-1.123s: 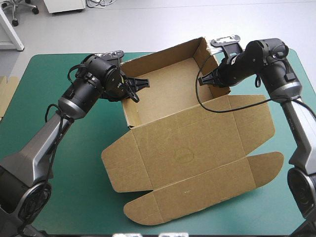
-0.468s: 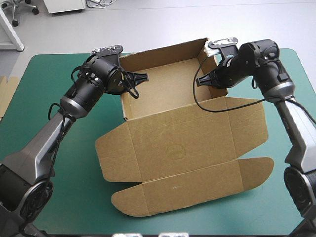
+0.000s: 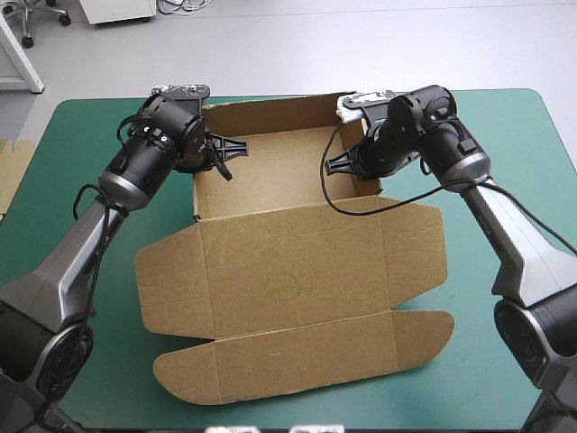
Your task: Fold the box
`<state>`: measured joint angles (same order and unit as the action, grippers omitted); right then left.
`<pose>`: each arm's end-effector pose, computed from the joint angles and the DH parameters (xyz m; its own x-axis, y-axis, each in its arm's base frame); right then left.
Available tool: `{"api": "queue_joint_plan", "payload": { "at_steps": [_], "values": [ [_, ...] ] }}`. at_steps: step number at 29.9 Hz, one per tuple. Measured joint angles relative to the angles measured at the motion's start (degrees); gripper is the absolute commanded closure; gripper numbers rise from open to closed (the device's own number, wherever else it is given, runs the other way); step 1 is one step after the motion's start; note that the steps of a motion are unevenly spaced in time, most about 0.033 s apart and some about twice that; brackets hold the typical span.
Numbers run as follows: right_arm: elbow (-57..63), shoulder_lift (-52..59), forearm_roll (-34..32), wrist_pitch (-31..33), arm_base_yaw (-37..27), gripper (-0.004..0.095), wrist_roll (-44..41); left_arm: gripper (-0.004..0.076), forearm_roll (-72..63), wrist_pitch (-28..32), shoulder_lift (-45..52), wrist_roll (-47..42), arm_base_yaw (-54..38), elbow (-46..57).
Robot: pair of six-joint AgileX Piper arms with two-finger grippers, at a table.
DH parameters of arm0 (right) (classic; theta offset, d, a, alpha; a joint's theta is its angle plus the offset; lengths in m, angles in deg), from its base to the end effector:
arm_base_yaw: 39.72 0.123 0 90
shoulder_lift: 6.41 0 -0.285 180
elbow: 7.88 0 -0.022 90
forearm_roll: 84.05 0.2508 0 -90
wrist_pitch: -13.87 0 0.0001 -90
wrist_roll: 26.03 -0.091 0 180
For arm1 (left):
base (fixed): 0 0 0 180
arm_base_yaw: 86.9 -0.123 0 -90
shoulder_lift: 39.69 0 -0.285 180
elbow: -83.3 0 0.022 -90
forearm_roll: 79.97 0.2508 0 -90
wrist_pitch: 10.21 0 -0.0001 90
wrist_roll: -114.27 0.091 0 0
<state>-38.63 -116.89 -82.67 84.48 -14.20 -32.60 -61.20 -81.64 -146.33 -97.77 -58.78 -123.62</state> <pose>0.3488 0.1688 0.3772 -0.8322 -0.2617 -0.4888 -0.3416 0.9364 0.0802 0.3372 -0.1487 0.3872 -0.8260 -0.0296 -0.5629 -0.0503 0.9985 0.0212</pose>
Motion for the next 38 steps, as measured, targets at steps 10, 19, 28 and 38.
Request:
{"api": "queue_joint_plan", "payload": {
  "at_steps": [10,19,28,38],
  "values": [
    [0.0,-0.67,-1.38,0.21,0.13,0.0905,-3.2,0.0734,-3.96,3.58,-3.12,3.86,-2.82,-0.07],
    [0.0,-4.88,-0.96,0.25,-0.13,0.0907,-4.77,0.0734,-6.62,4.23,-6.29,7.64,-4.59,-0.07],
    [0.0,-7.56,-0.09,0.32,-0.33,0.0908,-5.33,0.0734,-10.01,4.48,-9.73,10.7,-6.92,-0.07],
    [0.0,-10.35,0.81,0.87,-3.33,0.0908,-4.95,0.0734,-13.76,6.26,-14.74,12.24,-7.03,-0.18]
  ]
}}
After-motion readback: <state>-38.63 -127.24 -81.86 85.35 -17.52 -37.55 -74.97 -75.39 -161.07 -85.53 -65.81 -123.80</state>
